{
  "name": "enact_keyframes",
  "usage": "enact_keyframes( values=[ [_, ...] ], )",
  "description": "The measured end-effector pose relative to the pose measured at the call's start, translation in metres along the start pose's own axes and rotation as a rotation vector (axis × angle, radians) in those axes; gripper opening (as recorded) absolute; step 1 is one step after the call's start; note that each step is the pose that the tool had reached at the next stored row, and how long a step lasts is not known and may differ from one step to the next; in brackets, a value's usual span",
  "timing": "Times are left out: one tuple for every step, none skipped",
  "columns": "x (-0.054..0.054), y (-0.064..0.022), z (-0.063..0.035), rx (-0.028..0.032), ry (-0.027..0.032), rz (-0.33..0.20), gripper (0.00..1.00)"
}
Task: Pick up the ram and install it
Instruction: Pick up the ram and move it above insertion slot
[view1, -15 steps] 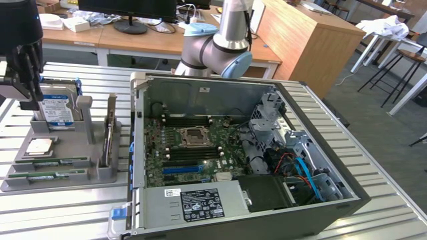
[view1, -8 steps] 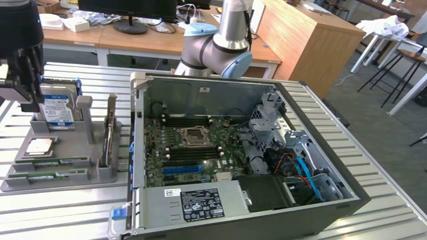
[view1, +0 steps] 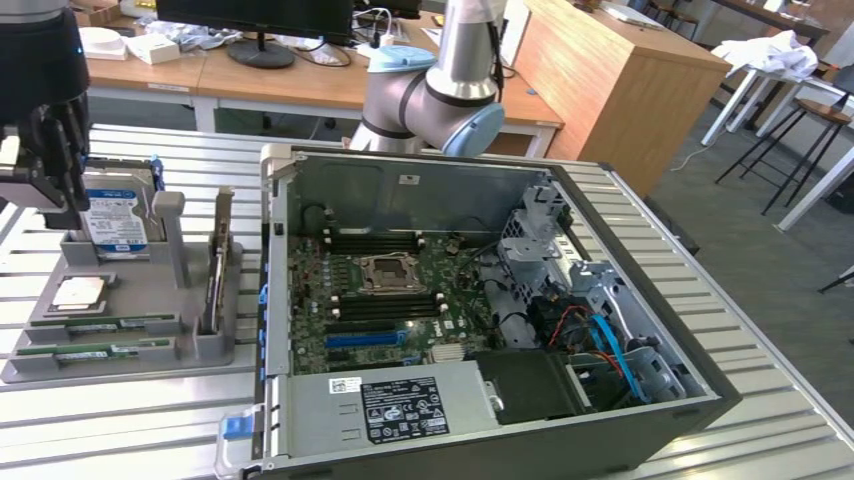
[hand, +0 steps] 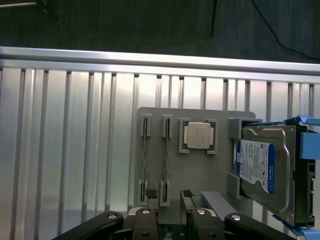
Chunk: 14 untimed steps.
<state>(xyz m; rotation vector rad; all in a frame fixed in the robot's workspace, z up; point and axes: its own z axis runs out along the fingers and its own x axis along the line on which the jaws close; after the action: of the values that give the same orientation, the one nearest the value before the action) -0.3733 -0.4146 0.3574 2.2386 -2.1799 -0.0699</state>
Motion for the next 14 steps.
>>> enact_keyframes(
  values=[
    [0.000,0.0000,0.0007,0.0001,0.0000,0.000,0.31],
    [0.000,-0.0002,0.0042,0.0000,0.0000,0.000,0.31],
    [0.000,-0.0003,0.0072,0.0000,-0.0001,0.000,0.31],
    [0.000,-0.0005,0.0121,0.0000,0.0000,0.000,0.31],
    [0.000,-0.0006,0.0131,0.0000,0.0000,0.000,0.31],
    [0.000,-0.0006,0.0142,0.0001,-0.0001,0.000,0.31],
    [0.000,-0.0006,0.0152,0.0000,0.0000,0.000,0.31],
    [0.000,-0.0007,0.0161,0.0000,0.0000,0.000,0.31],
    [0.000,-0.0007,0.0171,0.0000,0.0000,0.000,0.31],
    [0.000,-0.0008,0.0181,0.0000,0.0000,0.000,0.31],
    [0.000,-0.0008,0.0192,0.0000,0.0000,0.000,0.31],
    [0.000,-0.0009,0.0205,0.0001,-0.0001,0.000,0.31],
    [0.000,-0.0010,0.0218,0.0001,-0.0001,0.000,0.31],
    [0.000,-0.0010,0.0232,0.0001,0.0000,0.000,0.31]
  ],
)
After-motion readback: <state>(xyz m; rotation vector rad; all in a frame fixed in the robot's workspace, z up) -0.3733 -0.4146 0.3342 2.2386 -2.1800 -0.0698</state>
